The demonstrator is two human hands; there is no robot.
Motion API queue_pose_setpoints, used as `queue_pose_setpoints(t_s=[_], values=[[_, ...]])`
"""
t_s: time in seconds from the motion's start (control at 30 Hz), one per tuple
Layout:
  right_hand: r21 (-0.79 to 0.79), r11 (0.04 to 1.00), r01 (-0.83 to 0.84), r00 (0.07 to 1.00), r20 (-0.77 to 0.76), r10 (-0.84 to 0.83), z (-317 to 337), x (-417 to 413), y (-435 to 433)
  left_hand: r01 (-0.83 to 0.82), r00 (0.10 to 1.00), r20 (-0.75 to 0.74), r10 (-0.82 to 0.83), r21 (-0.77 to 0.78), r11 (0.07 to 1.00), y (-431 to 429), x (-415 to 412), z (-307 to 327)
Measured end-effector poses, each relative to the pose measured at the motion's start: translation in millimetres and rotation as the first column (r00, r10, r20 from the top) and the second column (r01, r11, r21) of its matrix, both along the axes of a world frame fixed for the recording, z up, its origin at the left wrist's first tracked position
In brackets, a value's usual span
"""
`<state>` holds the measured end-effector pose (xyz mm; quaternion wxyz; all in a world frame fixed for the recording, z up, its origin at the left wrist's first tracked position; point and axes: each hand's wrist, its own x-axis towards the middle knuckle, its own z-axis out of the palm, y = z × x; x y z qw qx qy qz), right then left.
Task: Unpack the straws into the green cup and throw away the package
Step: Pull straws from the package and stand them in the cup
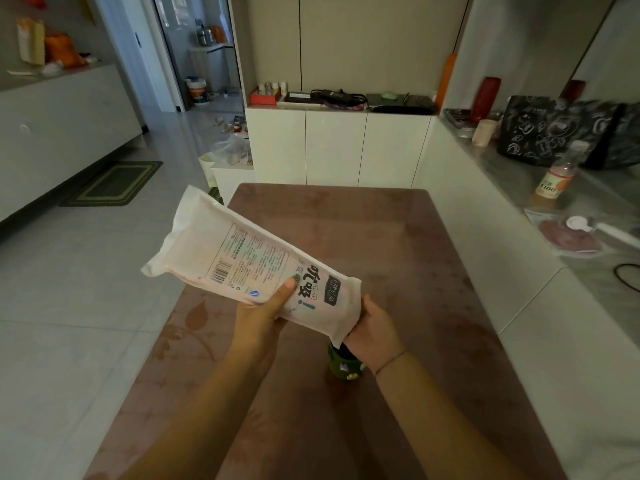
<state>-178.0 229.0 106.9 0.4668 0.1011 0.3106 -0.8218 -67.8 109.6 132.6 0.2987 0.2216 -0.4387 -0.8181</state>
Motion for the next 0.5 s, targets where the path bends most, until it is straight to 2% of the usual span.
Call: queue_pose_setpoints(t_s=[0.07,0.13,0.23,0.3,0.4,0.5], values=[[0.023,0.999,0.024,1.000,-0.004,-0.024,-1,0,-1,-0.001,1.000,0.030,0.000,0.052,0.999,-2,1,-4],[0.066,0.997,0.039,0.996,-0.082,-0.034,-3,-2,0,-0.011,0.999,0.046,0.005,0.124,0.992,-5,3,-11],[0.249,0.963,0.100,0.919,-0.394,0.006,-4,-7,7,-0.036,0.999,0.033,0.029,0.219,0.975,-14,7,-19],[0.341,0.930,0.136,0.850,-0.522,0.067,-3,-9,13,-0.034,0.999,0.030,0.027,0.265,0.964,-20,9,-22],[0.444,0.883,0.150,0.783,-0.599,0.169,-1,-12,18,0.001,1.000,0.006,-0.004,0.304,0.953,-24,10,-24],[0.451,0.871,0.192,0.773,-0.617,0.149,2,-14,16,0.052,0.998,-0.043,-0.039,0.344,0.937,-22,12,-28]])
